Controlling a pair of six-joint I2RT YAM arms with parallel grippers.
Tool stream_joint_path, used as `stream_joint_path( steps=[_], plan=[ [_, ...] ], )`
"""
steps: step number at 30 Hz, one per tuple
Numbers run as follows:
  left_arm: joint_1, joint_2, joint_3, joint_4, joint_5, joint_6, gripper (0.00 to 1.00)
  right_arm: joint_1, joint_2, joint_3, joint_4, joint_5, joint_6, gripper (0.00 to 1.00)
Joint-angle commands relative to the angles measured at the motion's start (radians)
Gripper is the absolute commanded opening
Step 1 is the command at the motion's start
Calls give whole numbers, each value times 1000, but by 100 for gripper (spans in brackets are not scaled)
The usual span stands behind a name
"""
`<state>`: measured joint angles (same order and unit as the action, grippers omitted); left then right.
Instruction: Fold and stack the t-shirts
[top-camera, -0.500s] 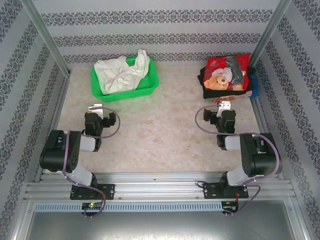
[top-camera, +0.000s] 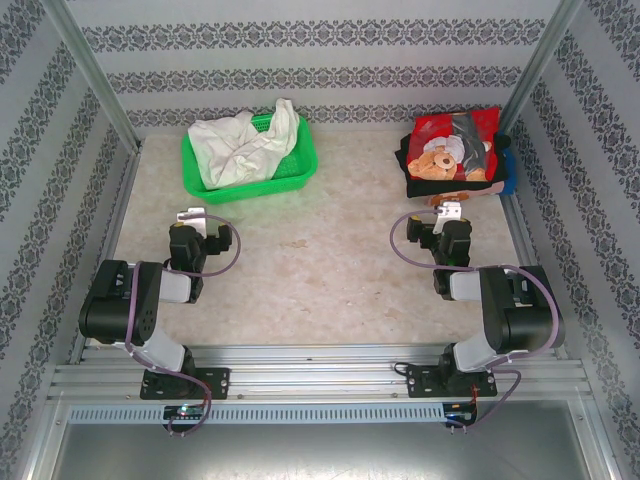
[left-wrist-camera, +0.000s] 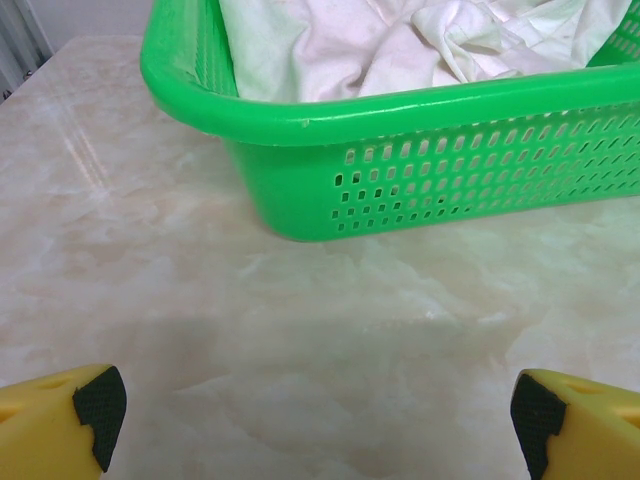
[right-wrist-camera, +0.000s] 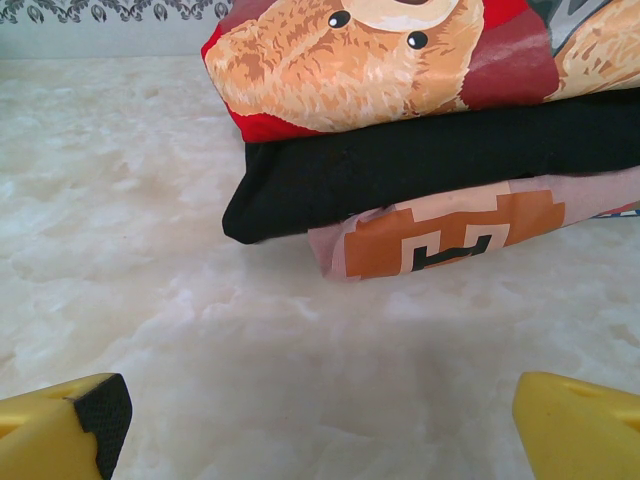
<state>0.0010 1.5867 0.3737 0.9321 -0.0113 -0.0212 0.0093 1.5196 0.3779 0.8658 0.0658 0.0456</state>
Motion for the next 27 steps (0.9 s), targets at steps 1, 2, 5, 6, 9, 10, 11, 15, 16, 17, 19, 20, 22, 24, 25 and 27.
stream_joint_path(
  steps=[1, 2, 5, 6, 9, 10, 11, 15, 16, 17, 19, 20, 22, 24, 25, 27],
  plan=[
    [-4, -1, 18, -7, -6, 18, 100, 4, -10, 6, 29, -7, -8, 98],
    [-4, -2, 18, -8, -6, 18, 100, 4, -10, 6, 29, -7, -9, 98],
    [-1, -4, 19, -12, 0, 16, 100, 4, -10, 7, 27, -7, -8, 98],
    [-1, -4, 19, -12, 2, 16, 100, 5, -10, 7, 27, -7, -7, 98],
    [1, -10, 23, -14, 14, 22, 100, 8, -26, 17, 24, -6, -6, 98],
    [-1, -42, 35, -55, 47, 36, 100, 22, -73, 49, -92, -5, -25, 98],
    [-6, -98, 67, -164, 62, 51, 100, 39, -153, 99, -283, 0, -40, 98],
    [-21, -349, 227, -586, -10, -38, 100, 75, -346, 357, -874, -16, 55, 98],
    [-21, -391, 277, -673, -4, -65, 100, 88, -378, 393, -952, -25, 75, 98],
    [-21, -414, 321, -744, -3, -91, 100, 104, -410, 413, -1002, -43, 87, 98],
    [-21, -424, 425, -893, 0, -136, 100, 136, -455, 429, -1049, -51, 121, 98],
    [-20, -414, 476, -959, 5, -154, 100, 146, -465, 437, -1066, -61, 147, 98],
    [-17, -354, 594, -1116, 6, -182, 100, 156, -463, 482, -1134, -97, 192, 98],
    [1, -240, 773, -1320, 25, -225, 100, 168, -441, 536, -1196, -132, 214, 98],
    [11, -187, 853, -1404, 51, -240, 100, 179, -426, 562, -1215, -149, 214, 98],
    [18, -74, 992, -1532, 79, -265, 100, 201, -399, 597, -1243, -173, 211, 98]
  ],
)
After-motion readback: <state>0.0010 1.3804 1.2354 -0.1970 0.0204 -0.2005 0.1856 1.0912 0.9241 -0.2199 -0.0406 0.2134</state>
